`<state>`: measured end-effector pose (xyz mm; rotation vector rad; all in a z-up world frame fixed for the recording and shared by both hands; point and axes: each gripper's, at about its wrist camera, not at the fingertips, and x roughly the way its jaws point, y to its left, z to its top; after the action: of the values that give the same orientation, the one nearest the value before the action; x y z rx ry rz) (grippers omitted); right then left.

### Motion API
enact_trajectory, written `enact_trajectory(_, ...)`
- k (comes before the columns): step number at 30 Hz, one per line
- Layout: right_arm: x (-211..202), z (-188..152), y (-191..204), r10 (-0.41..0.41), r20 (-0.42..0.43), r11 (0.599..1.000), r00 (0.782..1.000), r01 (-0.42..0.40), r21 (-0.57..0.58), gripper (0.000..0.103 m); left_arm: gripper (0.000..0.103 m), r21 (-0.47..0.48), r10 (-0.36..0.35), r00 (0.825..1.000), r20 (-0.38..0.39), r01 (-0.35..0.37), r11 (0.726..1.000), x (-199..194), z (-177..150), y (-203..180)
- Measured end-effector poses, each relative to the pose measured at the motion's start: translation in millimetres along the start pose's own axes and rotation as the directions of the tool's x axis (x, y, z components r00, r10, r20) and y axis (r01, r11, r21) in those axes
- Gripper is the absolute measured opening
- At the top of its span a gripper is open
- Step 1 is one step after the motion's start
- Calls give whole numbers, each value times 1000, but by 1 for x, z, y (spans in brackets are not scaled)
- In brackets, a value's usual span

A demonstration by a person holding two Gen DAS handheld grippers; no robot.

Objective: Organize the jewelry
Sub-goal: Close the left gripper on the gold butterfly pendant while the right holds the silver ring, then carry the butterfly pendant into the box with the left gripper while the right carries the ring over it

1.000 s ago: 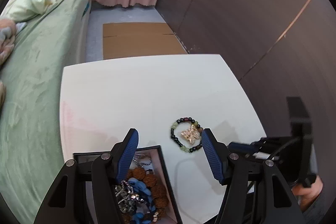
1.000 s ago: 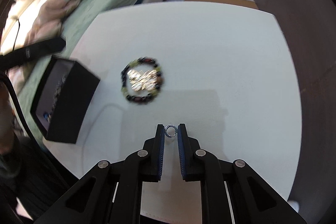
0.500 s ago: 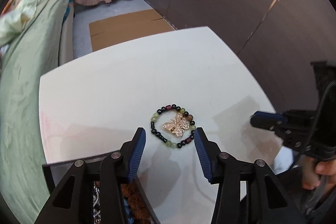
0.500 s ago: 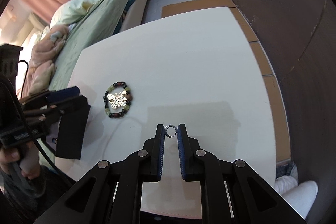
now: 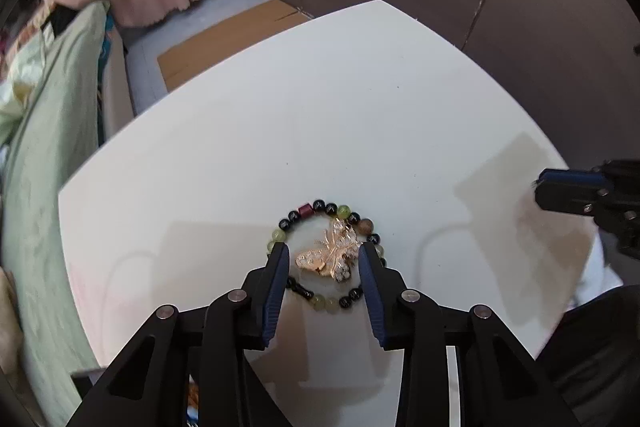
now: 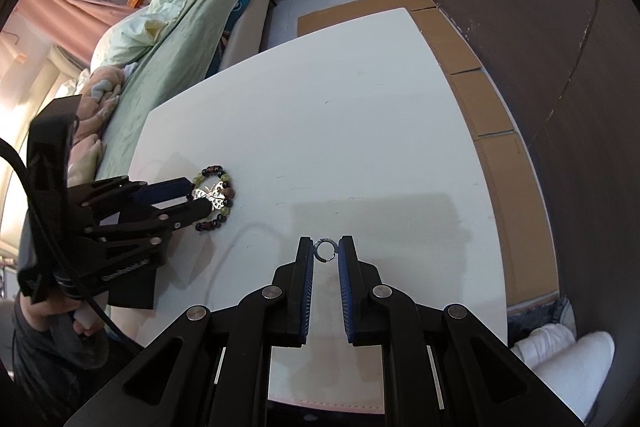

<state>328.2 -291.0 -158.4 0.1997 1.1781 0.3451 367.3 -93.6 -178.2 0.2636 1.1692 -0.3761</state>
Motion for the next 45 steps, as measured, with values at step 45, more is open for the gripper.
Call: enact_trajectory(45, -4, 8, 115, 162, 73, 979, 984, -151, -140, 14, 17, -242, -146, 970, 193, 192, 951, -108, -62, 88)
